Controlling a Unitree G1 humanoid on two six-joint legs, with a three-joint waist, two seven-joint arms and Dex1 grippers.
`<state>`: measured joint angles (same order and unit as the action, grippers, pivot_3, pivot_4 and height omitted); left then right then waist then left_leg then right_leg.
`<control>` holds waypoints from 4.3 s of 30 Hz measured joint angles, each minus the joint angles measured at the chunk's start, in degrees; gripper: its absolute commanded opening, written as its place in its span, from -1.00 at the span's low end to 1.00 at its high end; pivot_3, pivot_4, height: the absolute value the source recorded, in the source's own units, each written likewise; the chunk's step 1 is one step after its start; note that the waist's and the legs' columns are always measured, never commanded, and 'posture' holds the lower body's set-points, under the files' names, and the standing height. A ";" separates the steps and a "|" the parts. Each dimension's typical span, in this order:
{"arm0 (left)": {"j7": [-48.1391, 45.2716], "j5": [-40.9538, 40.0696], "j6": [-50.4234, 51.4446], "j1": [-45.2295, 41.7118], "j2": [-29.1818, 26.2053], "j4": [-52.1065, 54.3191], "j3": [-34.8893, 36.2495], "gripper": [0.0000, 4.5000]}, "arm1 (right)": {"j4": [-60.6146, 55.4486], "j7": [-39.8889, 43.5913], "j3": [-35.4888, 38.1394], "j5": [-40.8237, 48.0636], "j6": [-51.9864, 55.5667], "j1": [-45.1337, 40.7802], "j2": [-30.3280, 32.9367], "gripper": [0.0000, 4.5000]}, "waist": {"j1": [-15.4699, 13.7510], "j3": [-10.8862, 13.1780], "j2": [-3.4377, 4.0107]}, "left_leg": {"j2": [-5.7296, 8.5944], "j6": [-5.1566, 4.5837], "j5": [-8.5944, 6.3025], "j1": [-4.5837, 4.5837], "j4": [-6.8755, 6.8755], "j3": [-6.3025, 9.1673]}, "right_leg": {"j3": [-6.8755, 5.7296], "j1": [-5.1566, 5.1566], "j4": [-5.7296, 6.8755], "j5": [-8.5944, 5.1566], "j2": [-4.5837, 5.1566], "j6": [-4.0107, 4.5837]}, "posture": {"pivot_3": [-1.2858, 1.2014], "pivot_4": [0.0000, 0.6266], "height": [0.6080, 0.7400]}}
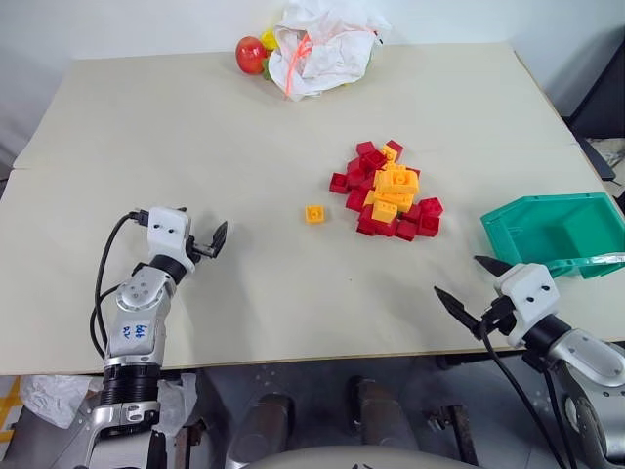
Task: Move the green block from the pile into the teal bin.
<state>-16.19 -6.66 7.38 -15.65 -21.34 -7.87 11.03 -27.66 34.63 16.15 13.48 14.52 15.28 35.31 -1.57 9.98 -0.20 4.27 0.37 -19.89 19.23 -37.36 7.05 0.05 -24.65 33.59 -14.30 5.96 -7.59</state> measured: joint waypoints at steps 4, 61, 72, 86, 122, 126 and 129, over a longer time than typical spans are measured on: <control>-1.03 -0.86 0.51 -2.48 0.55 -2.08 -0.23 1.00 | -0.18 -0.40 0.00 -1.06 -0.31 -0.81 0.01 0.99 | -0.01 0.00 0.00 | 0.01 0.00 0.00 0.00 -0.05 -0.03 | 0.03 0.00 0.03 0.01 -0.02 -0.01 | 0.03 -0.52 1.00; -58.44 -15.58 -9.38 -18.51 -1.55 -21.91 -8.24 1.00 | 26.99 -33.13 -19.23 -16.85 27.69 -50.22 -21.37 -0.98 | 3.63 -0.02 0.03 | -0.04 -0.01 -0.06 1.21 -0.84 -0.75 | 0.67 -1.86 1.47 0.07 -0.18 0.01 | 0.03 -0.52 1.00; -57.65 -15.51 -10.08 -19.82 -0.45 -23.09 -8.26 1.00 | 32.08 -23.29 -19.96 -13.35 23.00 -53.26 -21.65 -0.98 | 3.37 -0.02 0.02 | -0.02 -0.02 -0.05 1.21 -0.88 -0.79 | 0.74 -1.86 1.48 0.08 -0.16 0.01 | 0.03 -0.52 1.00; -58.78 -14.50 -11.69 -21.75 -0.08 -26.71 -8.93 1.00 | -2.14 7.14 -6.69 8.22 35.20 -32.33 7.45 0.28 | 1.34 -0.02 -0.02 | 0.02 -0.19 -0.15 1.37 -0.98 -0.76 | 0.56 -1.74 1.17 0.13 -0.11 -0.09 | 0.03 -0.52 1.00; -58.23 -14.24 -13.51 -21.27 1.97 -26.56 -8.83 1.00 | 47.81 -11.75 -21.06 -3.26 28.99 -64.18 -15.95 0.82 | 3.06 0.00 -0.06 | 0.03 -0.57 -0.25 1.92 -1.82 -1.25 | 0.32 -1.93 0.60 0.98 0.11 -0.35 | 0.03 -0.52 1.00; -57.73 -14.24 -13.34 -20.52 1.96 -25.49 -8.84 1.00 | 47.72 -12.50 -20.37 -3.38 28.96 -63.91 -17.08 0.31 | 3.23 -0.01 -0.05 | 0.01 -0.54 -0.23 1.89 -1.82 -1.26 | 0.34 -1.96 0.73 0.98 0.10 -0.35 | 0.03 -0.52 1.00; -57.68 -14.25 -12.98 -19.97 1.94 -24.55 -8.86 1.00 | 44.31 -12.49 -20.18 -3.33 30.67 -62.48 -16.99 0.02 | 3.23 -0.01 -0.05 | 0.02 -0.54 -0.23 1.91 -1.82 -1.26 | 0.35 -1.99 0.75 0.98 0.10 -0.35 | 0.03 -0.52 1.00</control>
<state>-73.87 -20.91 -5.60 -35.62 -19.40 -32.42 2.17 16.64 22.14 -4.03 10.15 45.19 -47.20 18.31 1.66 9.97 -0.25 4.29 -0.17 -20.11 21.14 -39.19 5.79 0.40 -26.64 34.35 -13.33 6.07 -7.94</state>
